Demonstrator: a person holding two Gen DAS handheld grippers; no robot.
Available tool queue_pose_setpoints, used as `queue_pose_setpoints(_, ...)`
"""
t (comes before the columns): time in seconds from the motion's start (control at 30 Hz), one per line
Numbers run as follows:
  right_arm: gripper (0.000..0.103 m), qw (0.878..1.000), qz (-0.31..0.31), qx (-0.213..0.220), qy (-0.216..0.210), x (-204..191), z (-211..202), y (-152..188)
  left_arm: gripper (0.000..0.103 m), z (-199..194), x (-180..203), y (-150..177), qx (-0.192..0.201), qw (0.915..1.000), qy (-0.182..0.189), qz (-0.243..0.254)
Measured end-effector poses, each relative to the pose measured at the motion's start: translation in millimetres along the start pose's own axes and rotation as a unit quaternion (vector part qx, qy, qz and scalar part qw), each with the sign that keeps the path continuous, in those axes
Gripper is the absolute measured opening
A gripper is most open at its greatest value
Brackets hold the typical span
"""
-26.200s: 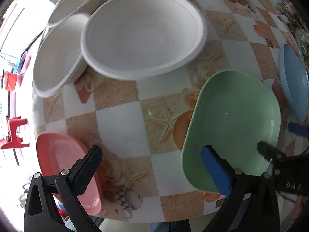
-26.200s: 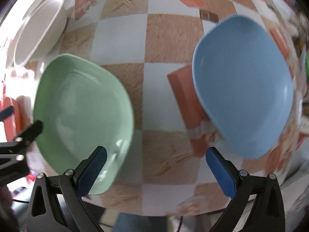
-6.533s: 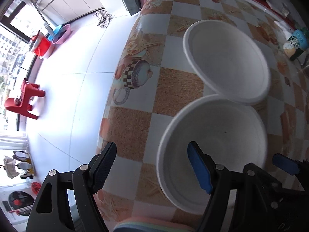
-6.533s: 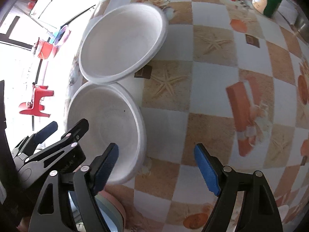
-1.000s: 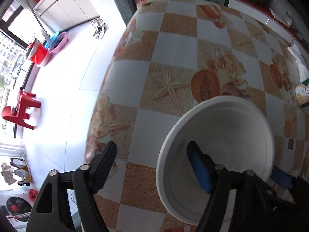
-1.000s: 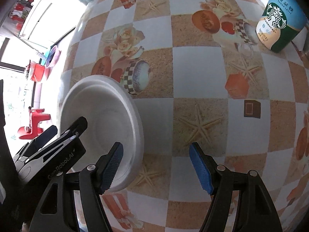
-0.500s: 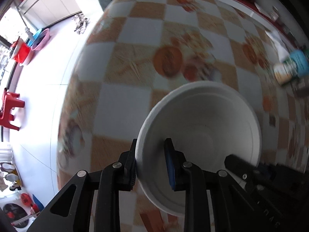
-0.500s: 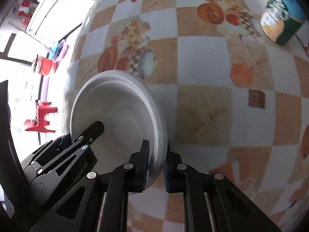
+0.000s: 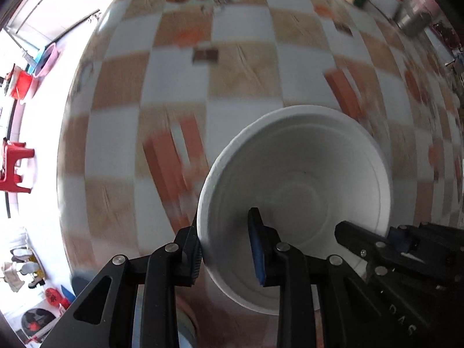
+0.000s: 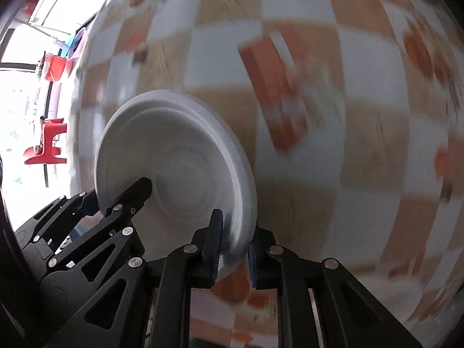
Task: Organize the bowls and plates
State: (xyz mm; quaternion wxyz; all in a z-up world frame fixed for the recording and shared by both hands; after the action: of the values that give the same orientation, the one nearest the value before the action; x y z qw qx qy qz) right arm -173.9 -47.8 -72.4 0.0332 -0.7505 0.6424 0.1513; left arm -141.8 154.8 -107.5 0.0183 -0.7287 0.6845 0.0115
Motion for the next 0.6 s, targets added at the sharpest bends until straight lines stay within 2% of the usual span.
queue_pose_setpoints(0.13, 0.017, 1.000, 0.011, -0.004, -0.005, 12, 4, 25, 0.031, 0, 11, 26, -0.003, 1.0000, -0.006, 0.006)
queue_pose_setpoints(0.27, 0.017, 1.000, 0.007, 0.001, -0.011, 17, -1, 38, 0.031, -7, 17, 36, 0.002, 0.9999, -0.012, 0.005)
queue_pose_setpoints(0.47, 0.017, 0.999, -0.003, 0.035, -0.016, 10, -25, 38, 0.031, -36, 23, 43, 0.028, 0.9994, -0.019, -0.004)
queue_pose_setpoints(0.6, 0.017, 0.998, 0.001, 0.059, -0.018, 21, -47, 48, 0.031, -63, 47, 44, 0.055, 0.9979, -0.023, 0.024)
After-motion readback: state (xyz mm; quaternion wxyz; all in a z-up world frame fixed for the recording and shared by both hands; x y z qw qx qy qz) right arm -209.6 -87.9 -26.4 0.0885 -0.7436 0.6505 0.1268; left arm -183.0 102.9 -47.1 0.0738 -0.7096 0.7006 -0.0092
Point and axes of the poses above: each gripper's, at about its wrist camera, not at the fingertips, and z roughly the way its jaws point, x to its right, y to its underside, the point moved 8 cm from there along z, roughly the way its jaws point, and after that the axes turned 4 degrees about z, right-handed, at the moved point
